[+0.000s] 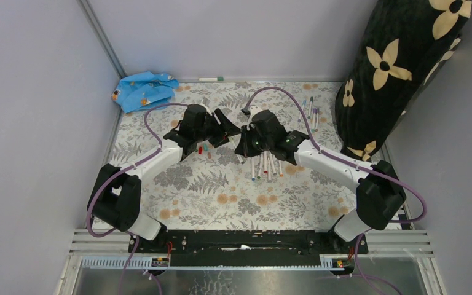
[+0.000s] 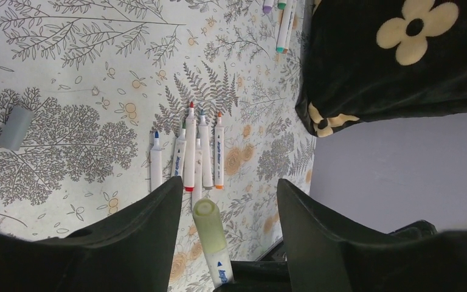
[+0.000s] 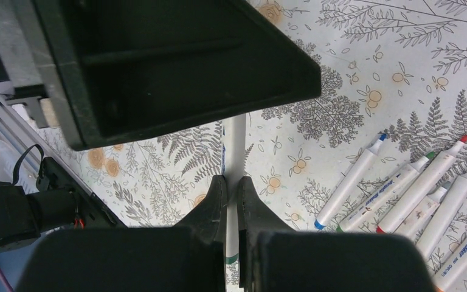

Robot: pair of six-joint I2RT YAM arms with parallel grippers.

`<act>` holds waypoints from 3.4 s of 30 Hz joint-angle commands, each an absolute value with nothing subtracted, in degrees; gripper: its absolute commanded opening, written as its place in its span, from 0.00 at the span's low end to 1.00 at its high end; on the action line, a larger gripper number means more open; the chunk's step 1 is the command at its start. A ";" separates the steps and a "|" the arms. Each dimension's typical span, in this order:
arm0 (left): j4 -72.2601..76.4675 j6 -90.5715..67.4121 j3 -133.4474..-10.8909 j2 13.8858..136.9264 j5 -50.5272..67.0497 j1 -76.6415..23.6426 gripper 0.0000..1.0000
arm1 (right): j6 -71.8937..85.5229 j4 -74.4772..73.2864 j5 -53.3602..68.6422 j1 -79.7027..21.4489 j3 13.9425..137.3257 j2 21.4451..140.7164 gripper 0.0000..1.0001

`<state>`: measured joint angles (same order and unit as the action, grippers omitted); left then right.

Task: Open the pen caps

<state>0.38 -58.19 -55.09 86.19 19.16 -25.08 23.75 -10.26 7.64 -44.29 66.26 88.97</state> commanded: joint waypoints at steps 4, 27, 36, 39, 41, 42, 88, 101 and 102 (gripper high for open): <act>0.09 -60.09 -55.81 85.36 17.64 -25.22 0.53 | 24.25 -8.61 7.78 -45.47 69.28 86.68 0.00; 2.66 -61.60 -53.76 83.72 19.73 -25.14 0.00 | 24.32 -6.78 7.24 -45.87 68.85 86.00 0.13; 5.69 -63.86 -52.66 83.45 22.66 -24.88 0.00 | 24.23 -6.12 7.27 -46.22 70.70 88.86 0.30; 6.12 -64.36 -52.41 83.11 23.14 -24.72 0.00 | 24.47 -5.46 7.53 -46.26 70.79 89.73 0.31; 6.62 -64.80 -52.07 82.78 23.24 -24.62 0.00 | 24.57 -5.24 7.60 -46.29 70.96 90.44 0.30; 6.86 -64.98 -52.04 82.67 23.46 -24.53 0.00 | 24.64 -5.09 7.64 -46.32 70.94 90.74 0.30; -20.31 -41.18 -57.95 93.81 -8.09 -21.58 0.25 | 29.87 -11.08 -21.50 -48.78 60.93 93.66 0.00; -18.75 -41.35 -55.89 92.92 -10.05 -22.05 0.42 | 30.81 -10.44 -23.38 -46.98 60.73 99.68 0.06; -18.74 -41.43 -55.90 92.45 -10.02 -22.06 0.42 | 30.77 -10.34 -23.25 -46.94 60.73 100.12 0.09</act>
